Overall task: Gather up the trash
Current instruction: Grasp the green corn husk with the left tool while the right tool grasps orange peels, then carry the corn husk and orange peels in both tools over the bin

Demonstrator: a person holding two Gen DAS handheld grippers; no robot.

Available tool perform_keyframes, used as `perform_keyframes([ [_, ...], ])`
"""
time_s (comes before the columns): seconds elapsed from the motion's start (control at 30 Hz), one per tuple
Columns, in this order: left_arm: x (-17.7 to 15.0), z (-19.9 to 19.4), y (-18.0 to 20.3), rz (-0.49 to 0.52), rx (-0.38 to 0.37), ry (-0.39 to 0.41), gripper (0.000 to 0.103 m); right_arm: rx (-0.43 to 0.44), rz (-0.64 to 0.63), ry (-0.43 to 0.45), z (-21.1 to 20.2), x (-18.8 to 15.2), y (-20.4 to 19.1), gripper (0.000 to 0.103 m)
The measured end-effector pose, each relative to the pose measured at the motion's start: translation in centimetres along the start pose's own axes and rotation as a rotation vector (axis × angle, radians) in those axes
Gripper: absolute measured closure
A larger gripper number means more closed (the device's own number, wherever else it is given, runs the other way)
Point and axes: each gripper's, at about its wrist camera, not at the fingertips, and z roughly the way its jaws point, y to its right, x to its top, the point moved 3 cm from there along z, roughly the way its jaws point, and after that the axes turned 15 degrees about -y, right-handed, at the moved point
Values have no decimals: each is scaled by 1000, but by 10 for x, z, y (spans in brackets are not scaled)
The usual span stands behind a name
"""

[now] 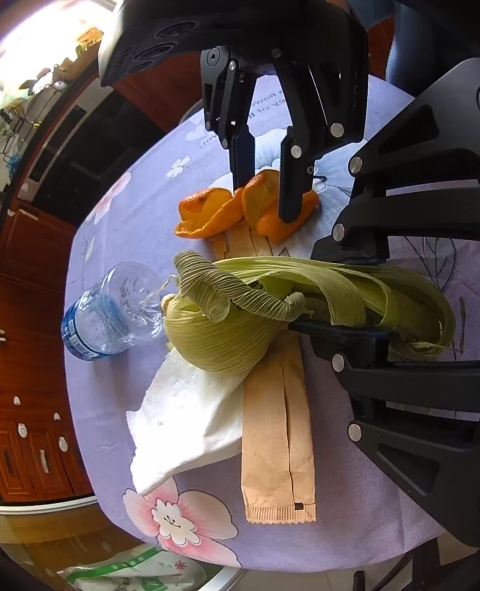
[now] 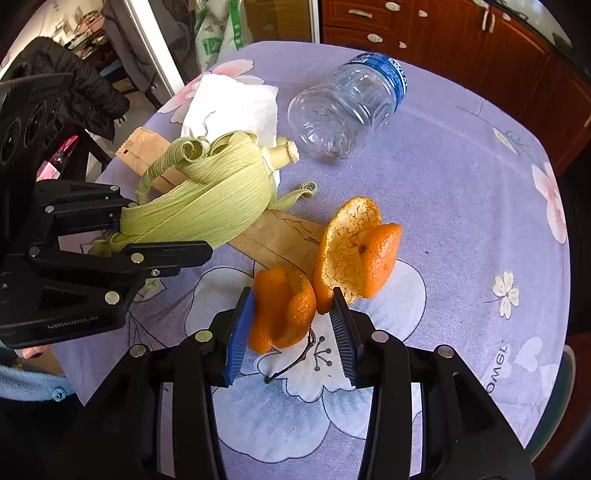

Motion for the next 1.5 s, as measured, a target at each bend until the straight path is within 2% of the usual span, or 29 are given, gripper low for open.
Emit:
perform_keyframes([
  [0.03, 0, 0, 1, 1, 6, 2, 77, 11, 15, 2, 0, -1, 1, 67],
  [0.07, 0, 0, 1, 2, 12, 5, 78, 31, 29, 5, -1, -1, 2, 76],
  [0.1, -1, -1, 3, 4, 16, 8, 80, 49, 43, 7, -3, -2, 1, 80],
  [0.17, -1, -2, 6, 6, 27, 16, 83, 51, 58, 10, -6, -5, 0, 81],
  [0.3, -3, -9, 14, 14, 38, 36, 88, 53, 99, 23, -15, -11, 1, 82],
  [0.7, -8, -60, 43, 31, 30, 132, 89, 34, 175, 134, -65, -37, 9, 82],
  [1.07, -11, -73, 82, 71, 44, 131, 89, 30, 267, 225, -100, -81, 32, 82],
  [1.5, 5, -76, 148, 194, 21, 130, 89, 6, 380, 328, -139, -135, 77, 82],
])
